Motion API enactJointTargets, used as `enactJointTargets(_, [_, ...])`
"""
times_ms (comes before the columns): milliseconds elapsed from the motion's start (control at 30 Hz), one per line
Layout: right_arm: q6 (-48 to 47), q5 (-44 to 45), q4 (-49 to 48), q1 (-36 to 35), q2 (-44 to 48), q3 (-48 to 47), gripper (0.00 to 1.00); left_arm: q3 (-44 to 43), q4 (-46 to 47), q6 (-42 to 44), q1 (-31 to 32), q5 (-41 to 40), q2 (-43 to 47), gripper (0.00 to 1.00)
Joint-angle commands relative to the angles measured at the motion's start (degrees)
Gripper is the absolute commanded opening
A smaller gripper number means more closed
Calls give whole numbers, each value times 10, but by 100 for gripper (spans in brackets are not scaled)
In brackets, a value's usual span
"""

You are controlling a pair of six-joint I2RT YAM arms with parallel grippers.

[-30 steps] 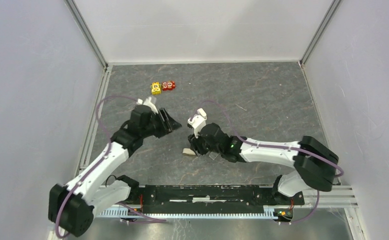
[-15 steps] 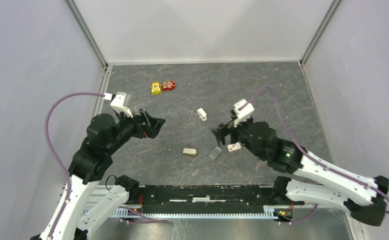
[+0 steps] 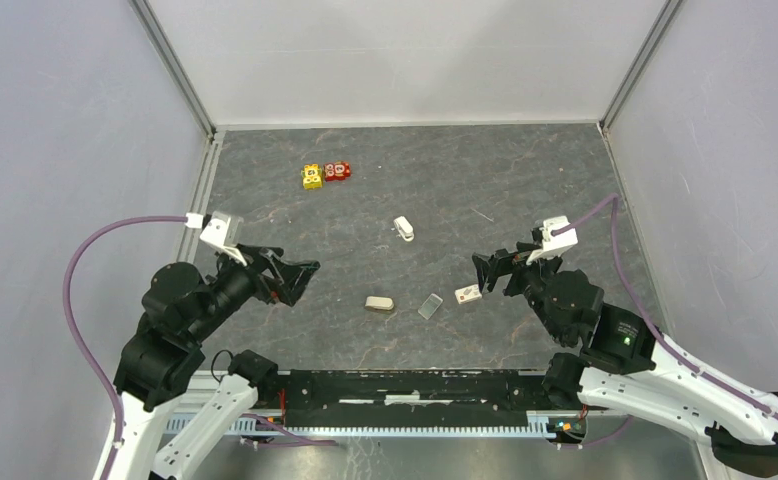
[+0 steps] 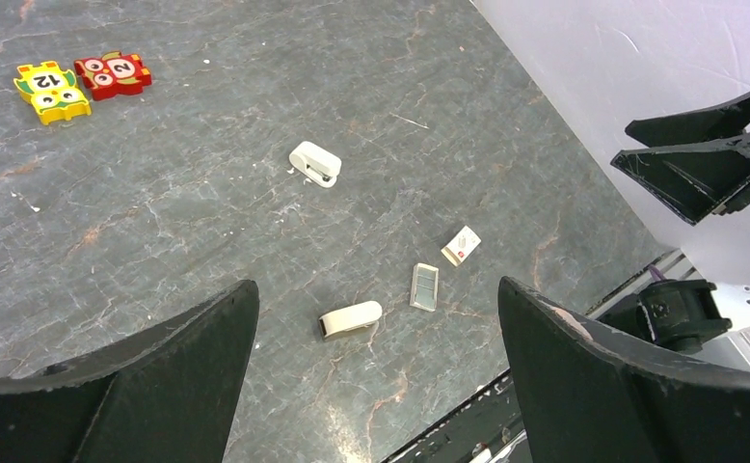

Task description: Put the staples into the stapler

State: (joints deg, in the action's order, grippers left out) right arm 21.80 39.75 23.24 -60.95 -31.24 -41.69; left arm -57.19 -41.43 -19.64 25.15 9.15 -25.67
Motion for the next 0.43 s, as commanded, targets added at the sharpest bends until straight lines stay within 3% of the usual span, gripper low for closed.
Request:
enactJointTargets(0, [16,33,14,1,-4,-15,98,15,30,1,-2,11,15,100])
enactJointTargets(400, [15,42,10,1,-8,-11,98,19,30,6,-2,-3,12,100])
